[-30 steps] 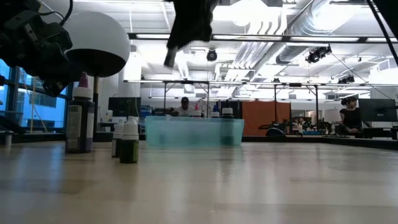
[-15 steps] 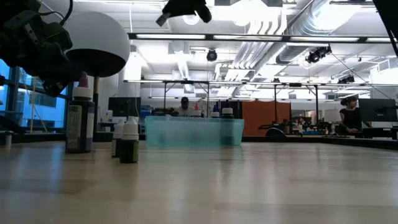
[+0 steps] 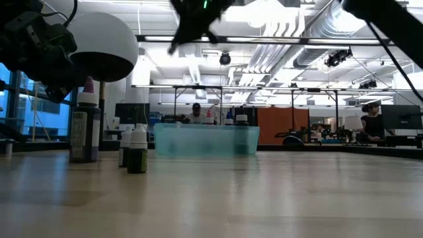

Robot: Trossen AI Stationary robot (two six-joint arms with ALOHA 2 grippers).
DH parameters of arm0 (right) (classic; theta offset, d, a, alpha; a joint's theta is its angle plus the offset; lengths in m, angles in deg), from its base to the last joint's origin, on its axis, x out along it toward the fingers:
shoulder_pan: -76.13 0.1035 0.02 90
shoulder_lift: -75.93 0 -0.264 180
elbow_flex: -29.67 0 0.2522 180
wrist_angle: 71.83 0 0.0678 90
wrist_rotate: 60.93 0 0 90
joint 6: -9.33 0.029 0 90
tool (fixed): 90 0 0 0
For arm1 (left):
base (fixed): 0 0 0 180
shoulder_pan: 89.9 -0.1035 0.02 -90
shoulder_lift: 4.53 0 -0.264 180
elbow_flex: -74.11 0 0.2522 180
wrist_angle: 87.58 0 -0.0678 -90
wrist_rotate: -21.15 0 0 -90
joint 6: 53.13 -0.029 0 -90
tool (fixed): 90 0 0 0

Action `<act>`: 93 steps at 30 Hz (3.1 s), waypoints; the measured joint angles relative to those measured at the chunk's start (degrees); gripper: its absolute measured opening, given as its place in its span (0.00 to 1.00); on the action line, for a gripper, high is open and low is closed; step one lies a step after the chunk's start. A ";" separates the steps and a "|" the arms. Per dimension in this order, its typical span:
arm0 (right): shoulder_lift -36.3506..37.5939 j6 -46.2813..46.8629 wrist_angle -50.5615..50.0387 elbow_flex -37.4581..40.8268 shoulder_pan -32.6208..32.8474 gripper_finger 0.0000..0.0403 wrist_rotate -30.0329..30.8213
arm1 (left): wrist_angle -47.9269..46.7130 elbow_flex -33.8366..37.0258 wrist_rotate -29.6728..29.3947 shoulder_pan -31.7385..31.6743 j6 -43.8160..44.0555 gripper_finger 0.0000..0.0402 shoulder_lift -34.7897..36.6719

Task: Pick & Place food coloring
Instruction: Put the small black dye bottle in the green bin, then put the small green dye bottle in the green bin

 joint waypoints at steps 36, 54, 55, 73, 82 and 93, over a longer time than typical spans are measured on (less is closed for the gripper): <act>-6.38 17.47 -5.38 23.44 2.22 0.12 1.15 | 0.04 0.00 0.32 -0.01 0.00 0.00 0.00; -8.38 18.98 -5.23 23.39 2.00 0.12 -1.74 | 0.04 0.00 0.29 -0.02 0.00 0.00 0.00; -8.82 19.03 -5.27 23.40 2.00 0.12 -2.06 | 0.04 0.00 0.29 0.00 0.00 0.00 0.00; -9.33 23.26 -8.19 23.40 1.76 0.12 0.27 | 0.04 0.00 0.25 0.00 0.00 0.00 0.00; -9.33 24.22 -8.16 23.40 1.66 0.20 0.25 | 0.04 0.00 0.25 -0.02 0.00 0.00 0.00; -9.33 23.21 -8.42 22.20 1.46 0.34 -0.21 | 0.04 0.00 0.25 -0.02 0.00 0.00 0.00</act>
